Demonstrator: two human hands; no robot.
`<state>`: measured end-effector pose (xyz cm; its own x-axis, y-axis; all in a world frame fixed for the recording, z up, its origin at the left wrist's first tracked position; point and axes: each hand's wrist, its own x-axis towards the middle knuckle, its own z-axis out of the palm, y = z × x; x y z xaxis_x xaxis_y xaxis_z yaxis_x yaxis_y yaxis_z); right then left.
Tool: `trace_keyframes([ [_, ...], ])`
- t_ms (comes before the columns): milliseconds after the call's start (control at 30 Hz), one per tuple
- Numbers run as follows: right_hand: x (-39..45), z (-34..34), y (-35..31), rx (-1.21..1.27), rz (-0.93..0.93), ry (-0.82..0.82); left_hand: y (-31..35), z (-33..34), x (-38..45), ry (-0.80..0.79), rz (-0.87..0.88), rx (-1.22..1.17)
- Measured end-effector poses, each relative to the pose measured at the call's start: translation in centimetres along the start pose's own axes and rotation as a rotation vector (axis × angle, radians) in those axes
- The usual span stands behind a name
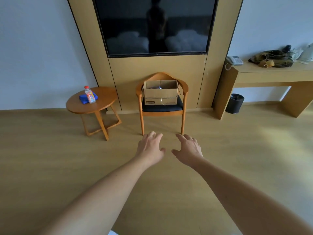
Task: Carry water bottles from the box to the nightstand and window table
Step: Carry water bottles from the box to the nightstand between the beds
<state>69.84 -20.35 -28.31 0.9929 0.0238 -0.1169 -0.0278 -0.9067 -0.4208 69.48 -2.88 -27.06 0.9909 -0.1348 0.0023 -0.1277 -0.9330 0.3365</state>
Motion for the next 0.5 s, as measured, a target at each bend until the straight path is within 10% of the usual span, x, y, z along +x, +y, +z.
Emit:
trace_keyframes([
  [500, 32.2, -0.1, -3.2, -0.036, 0.033, 0.005, -8.0, -0.2, 32.5, -0.011, 0.017, -0.062],
])
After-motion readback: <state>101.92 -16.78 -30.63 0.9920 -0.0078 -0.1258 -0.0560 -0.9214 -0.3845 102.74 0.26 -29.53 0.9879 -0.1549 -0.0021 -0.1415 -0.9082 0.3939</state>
